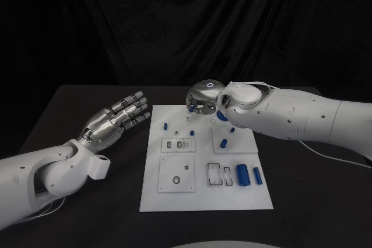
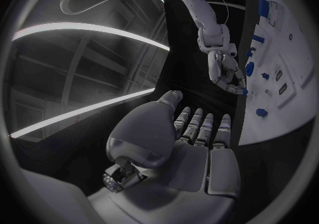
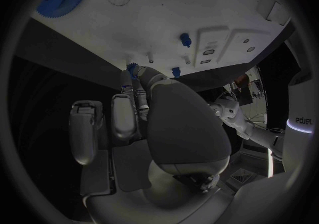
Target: Assemble the parts on the task board
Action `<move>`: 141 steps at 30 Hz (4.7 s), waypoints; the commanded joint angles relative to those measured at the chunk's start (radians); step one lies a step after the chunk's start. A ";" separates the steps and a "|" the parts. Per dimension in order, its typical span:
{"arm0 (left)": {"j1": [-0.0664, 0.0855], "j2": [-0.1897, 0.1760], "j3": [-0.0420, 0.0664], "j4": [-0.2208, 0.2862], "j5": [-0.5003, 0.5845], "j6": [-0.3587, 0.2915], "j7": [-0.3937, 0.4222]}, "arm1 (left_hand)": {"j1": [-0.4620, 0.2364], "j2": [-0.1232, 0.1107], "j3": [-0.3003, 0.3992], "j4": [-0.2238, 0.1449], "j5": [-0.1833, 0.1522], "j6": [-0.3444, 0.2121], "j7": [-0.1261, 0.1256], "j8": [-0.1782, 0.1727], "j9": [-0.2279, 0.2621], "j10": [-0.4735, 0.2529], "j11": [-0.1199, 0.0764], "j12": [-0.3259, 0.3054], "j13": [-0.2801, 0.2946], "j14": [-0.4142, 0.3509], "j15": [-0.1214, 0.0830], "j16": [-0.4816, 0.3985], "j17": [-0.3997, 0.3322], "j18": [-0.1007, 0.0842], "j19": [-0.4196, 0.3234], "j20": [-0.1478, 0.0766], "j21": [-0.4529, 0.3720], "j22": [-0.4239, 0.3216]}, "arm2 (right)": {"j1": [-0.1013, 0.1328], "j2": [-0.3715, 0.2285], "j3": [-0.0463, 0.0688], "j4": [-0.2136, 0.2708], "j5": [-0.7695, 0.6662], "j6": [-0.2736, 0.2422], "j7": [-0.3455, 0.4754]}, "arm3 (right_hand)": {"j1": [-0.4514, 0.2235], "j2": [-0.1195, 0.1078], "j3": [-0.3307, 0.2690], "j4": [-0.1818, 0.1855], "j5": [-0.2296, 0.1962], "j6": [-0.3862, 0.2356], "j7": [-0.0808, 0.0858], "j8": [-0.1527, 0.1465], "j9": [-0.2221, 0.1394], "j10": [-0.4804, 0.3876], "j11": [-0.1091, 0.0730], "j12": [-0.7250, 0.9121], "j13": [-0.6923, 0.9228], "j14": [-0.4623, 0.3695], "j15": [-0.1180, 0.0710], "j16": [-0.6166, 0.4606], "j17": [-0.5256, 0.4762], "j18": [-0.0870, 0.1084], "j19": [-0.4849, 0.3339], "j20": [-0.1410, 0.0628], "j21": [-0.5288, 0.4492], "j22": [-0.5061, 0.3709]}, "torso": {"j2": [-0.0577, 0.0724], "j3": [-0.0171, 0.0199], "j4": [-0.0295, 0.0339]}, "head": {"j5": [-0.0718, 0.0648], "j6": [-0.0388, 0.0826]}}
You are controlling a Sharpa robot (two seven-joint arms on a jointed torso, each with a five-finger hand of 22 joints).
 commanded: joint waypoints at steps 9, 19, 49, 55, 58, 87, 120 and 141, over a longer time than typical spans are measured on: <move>0.001 0.007 0.001 -0.006 -0.001 0.014 0.005 | -0.013 0.000 0.008 0.000 0.004 0.005 0.002 0.006 0.001 -0.001 0.006 0.007 0.000 0.000 0.007 0.001 0.002 0.019 -0.001 0.005 0.002 0.001 | -0.010 0.017 0.002 -0.032 0.000 -0.037 0.010 | -0.003 -0.001 0.007 0.004 0.001 -0.009 0.001 -0.012 0.001 -0.001 0.008 -0.018 -0.003 -0.001 0.008 -0.008 -0.003 -0.015 0.033 0.005 -0.007 0.188 | 0.002 0.0001 0.0073 | -0.008 -0.002; 0.001 0.011 0.001 -0.011 -0.001 0.017 0.003 | -0.013 0.000 0.008 0.000 0.004 0.005 0.002 0.006 0.001 -0.001 0.006 0.007 0.000 0.000 0.007 0.001 0.002 0.019 -0.001 0.005 0.002 0.001 | -0.011 0.025 0.004 -0.043 0.000 -0.033 0.003 | -0.003 0.000 0.008 0.004 0.002 -0.011 0.002 -0.016 0.001 -0.001 0.008 -0.023 -0.004 -0.002 0.010 -0.008 -0.003 -0.015 0.032 0.006 -0.007 0.188 | 0.002 -0.0007 0.0060 | -0.008 -0.003; 0.001 0.019 0.001 -0.026 -0.001 0.024 -0.008 | -0.015 0.001 0.011 -0.001 0.003 0.008 0.006 0.007 0.002 -0.001 0.008 0.009 0.000 0.000 0.009 0.001 0.002 0.019 -0.001 0.006 0.002 0.001 | -0.019 0.043 0.005 -0.071 0.000 0.033 -0.015 | -0.008 0.001 0.015 0.007 -0.008 -0.044 0.000 -0.058 -0.001 -0.009 0.017 -0.061 -0.007 -0.016 0.017 -0.021 -0.021 -0.011 0.020 0.014 -0.016 0.178 | 0.000 -0.0017 0.0059 | -0.008 -0.010; 0.001 0.018 0.001 -0.027 -0.001 0.025 -0.010 | -0.017 0.001 0.013 -0.002 0.002 0.008 0.010 0.007 0.002 -0.002 0.008 0.009 -0.001 0.000 0.009 0.001 0.002 0.019 -0.001 0.007 0.002 0.001 | -0.019 0.040 0.005 -0.069 0.000 0.020 -0.015 | -0.010 0.003 0.016 0.008 -0.006 -0.042 0.002 -0.059 0.000 -0.011 0.018 -0.065 -0.007 -0.016 0.016 -0.021 -0.020 -0.011 0.020 0.014 -0.016 0.179 | 0.000 -0.0016 0.0042 | -0.005 -0.012; 0.001 0.017 0.001 -0.028 -0.001 0.024 -0.010 | -0.017 0.001 0.013 -0.002 0.002 0.008 0.010 0.007 0.002 -0.002 0.008 0.009 -0.001 0.000 0.009 0.001 0.002 0.019 -0.001 0.007 0.002 0.001 | -0.020 0.038 0.005 -0.069 0.000 0.009 -0.015 | -0.011 0.003 0.016 0.009 -0.005 -0.042 0.003 -0.060 0.000 -0.012 0.019 -0.067 -0.007 -0.016 0.016 -0.021 -0.020 -0.011 0.020 0.014 -0.017 0.178 | 0.000 -0.0010 0.0048 | -0.005 -0.012; 0.000 0.015 0.001 -0.033 -0.001 0.022 -0.015 | -0.018 0.002 0.015 -0.003 0.002 0.007 0.011 0.007 0.001 -0.004 0.008 0.009 -0.001 -0.001 0.010 0.001 0.002 0.019 -0.001 0.008 0.002 0.001 | -0.024 0.021 0.005 -0.056 0.000 -0.049 -0.011 | -0.025 0.004 0.012 0.018 -0.002 -0.041 0.004 -0.068 0.004 -0.021 0.020 -0.083 -0.007 -0.016 0.013 -0.020 -0.017 -0.011 0.020 0.012 -0.017 0.179 | 0.000 -0.0013 0.0045 | -0.004 -0.019; 0.000 0.027 0.001 -0.050 -0.001 0.028 -0.026 | -0.022 0.007 0.021 -0.003 0.003 0.008 0.014 0.008 0.001 -0.010 0.006 0.008 -0.003 -0.001 0.011 0.001 0.002 0.019 -0.001 0.009 0.002 0.001 | -0.026 0.042 0.005 -0.070 0.000 0.049 -0.068 | -0.044 -0.028 0.016 0.022 -0.049 -0.245 -0.080 -0.222 -0.072 -0.214 0.061 -0.200 -0.015 -0.069 0.043 -0.067 -0.090 0.007 -0.042 0.038 -0.068 0.127 | 0.000 -0.0020 0.0076 | -0.008 -0.023; 0.000 0.005 0.001 -0.043 -0.001 0.023 -0.030 | -0.024 0.007 0.024 -0.004 0.002 0.010 0.018 0.009 0.001 -0.014 0.002 0.006 -0.004 -0.003 0.012 0.001 0.001 0.019 -0.002 0.010 0.001 0.001 | 0.053 -0.199 0.014 0.135 0.118 -0.109 -0.056 | -0.047 0.011 -0.055 0.013 -0.082 -0.175 0.000 -0.202 -0.134 -0.112 0.009 0.135 0.212 -0.107 0.008 -0.120 -0.169 0.021 -0.083 0.016 -0.119 0.094 | -0.002 -0.0014 0.0036 | -0.009 -0.023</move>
